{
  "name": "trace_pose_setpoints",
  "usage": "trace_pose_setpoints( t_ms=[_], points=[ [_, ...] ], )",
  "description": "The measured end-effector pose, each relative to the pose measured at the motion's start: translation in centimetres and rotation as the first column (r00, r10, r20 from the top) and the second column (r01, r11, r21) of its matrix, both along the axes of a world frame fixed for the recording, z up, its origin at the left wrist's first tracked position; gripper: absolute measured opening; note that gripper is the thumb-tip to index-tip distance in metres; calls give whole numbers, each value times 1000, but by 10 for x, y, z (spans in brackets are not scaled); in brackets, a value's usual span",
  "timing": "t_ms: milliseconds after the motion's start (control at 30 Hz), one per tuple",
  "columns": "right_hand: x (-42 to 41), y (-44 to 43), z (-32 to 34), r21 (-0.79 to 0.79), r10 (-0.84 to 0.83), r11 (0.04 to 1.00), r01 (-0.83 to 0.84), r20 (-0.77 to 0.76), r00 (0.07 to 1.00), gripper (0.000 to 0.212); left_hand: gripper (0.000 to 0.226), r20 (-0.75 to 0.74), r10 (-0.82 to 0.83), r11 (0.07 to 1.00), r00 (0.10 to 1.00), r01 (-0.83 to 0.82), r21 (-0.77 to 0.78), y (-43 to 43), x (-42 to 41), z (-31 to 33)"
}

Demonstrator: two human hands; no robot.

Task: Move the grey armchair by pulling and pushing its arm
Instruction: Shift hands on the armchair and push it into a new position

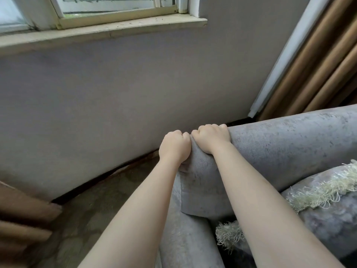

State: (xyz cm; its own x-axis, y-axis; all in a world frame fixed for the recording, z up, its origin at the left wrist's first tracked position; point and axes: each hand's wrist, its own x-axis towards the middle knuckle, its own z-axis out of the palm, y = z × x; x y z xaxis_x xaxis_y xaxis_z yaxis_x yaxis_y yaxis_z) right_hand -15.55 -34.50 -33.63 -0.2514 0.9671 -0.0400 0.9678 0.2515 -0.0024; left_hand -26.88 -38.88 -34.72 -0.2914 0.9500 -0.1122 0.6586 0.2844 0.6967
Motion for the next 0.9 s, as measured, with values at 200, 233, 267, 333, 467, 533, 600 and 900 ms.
trace_pose_setpoints(
  t_ms=[200, 233, 267, 333, 467, 533, 600, 900],
  points=[
    [-7, 12, -6, 10, -16, 1000, 16, -11, 1000, 38, 30, -8, 28, 999, 1000, -28, 21, 9, -7, -7],
    [-7, 13, -7, 10, -20, 1000, 20, -19, 1000, 39, 31, -15, 25, 999, 1000, -25, 20, 10, -7, -8],
    [-7, 13, -7, 11, -21, 1000, 21, -25, 999, 39, 31, -23, 21, 1000, 1000, -21, 19, 10, -8, -8],
    [-7, 12, -8, 21, -10, 1000, 10, -30, 1000, 38, 31, -29, 15, 1000, 999, -14, 20, 9, -8, -8],
    [-6, 9, -4, 5, 21, 1000, -20, -28, 999, 39, 30, -7, 12, 1000, 1000, -12, -13, 6, -7, -2],
    [-6, 5, -1, -17, 20, 1000, -20, -8, 1000, 43, 29, 3, -2, 1000, 1000, 2, -26, 2, -5, 1],
    [-3, 2, 0, -13, 16, 1000, -16, -1, 1000, 45, 29, 3, -12, 1000, 1000, 12, -15, -2, -3, 4],
    [0, -26, 12, 36, 16, 999, -15, -12, 1000, 46, 29, -36, -4, 999, 999, 5, 31, -29, 2, 15]
  ],
)
